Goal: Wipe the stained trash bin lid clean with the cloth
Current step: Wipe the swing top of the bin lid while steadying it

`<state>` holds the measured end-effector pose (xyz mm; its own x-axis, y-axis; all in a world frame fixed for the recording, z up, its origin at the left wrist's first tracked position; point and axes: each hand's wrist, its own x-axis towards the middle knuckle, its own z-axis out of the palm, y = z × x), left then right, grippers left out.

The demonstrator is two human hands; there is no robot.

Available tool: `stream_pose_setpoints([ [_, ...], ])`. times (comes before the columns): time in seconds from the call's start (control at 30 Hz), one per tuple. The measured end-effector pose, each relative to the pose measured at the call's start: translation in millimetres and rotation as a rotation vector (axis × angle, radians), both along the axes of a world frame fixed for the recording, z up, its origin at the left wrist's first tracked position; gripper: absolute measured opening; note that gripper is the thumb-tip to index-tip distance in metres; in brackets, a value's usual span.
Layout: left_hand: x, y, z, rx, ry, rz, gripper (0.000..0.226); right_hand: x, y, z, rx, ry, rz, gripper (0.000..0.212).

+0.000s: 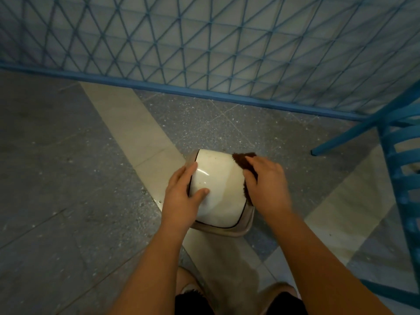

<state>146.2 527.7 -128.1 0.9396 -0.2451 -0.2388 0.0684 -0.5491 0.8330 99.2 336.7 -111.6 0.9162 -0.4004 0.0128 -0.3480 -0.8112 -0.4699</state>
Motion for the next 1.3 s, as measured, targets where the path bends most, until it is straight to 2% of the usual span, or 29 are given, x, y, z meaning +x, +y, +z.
stream_pose_setpoints([
  [0.17, 2, 1, -3, -0.001, -0.02, 0.045, 0.062, 33, 40, 3, -0.1, 0.002, 0.028, 0.037],
  [0.3, 2, -2, -3, 0.018, -0.034, 0.072, 0.06, 60, 78, 5, -0.074, -0.021, 0.257, 0.038],
  [0.4, 2, -1, -5, 0.035, -0.043, 0.065, 0.059, 66, 69, 7, -0.055, -0.037, 0.355, 0.04],
  [0.47, 1, -2, -6, 0.029, -0.049, 0.046, 0.061, 61, 43, 7, -0.074, -0.036, 0.315, 0.041],
  [0.6, 1, -4, -5, 0.027, -0.039, 0.054, 0.062, 46, -14, -2, -0.108, 0.094, 0.074, 0.042],
  [0.7, 0, -4, -4, 0.034, -0.035, 0.06, 0.061, 53, -9, -4, -0.111, 0.143, -0.013, 0.035],
  [0.87, 1, 0, -7, 0.015, -0.045, 0.053, 0.061, 86, 50, 3, -0.14, 0.068, 0.201, 0.037],
  [0.97, 2, 0, -6, 0.052, -0.065, 0.031, 0.054, 75, 62, 6, -0.101, -0.008, 0.337, 0.04],
  [1.07, 3, 1, -4, 0.039, -0.062, 0.019, 0.045, 44, 43, 1, -0.09, -0.147, 0.256, 0.036],
  [1.17, 6, 3, -4, 0.029, -0.048, -0.01, 0.045, 21, 40, -6, -0.118, -0.186, 0.165, 0.034],
  [1.3, 10, 9, -3, 0.027, -0.063, -0.017, 0.049, 11, 57, -15, -0.153, -0.253, 0.265, 0.039],
])
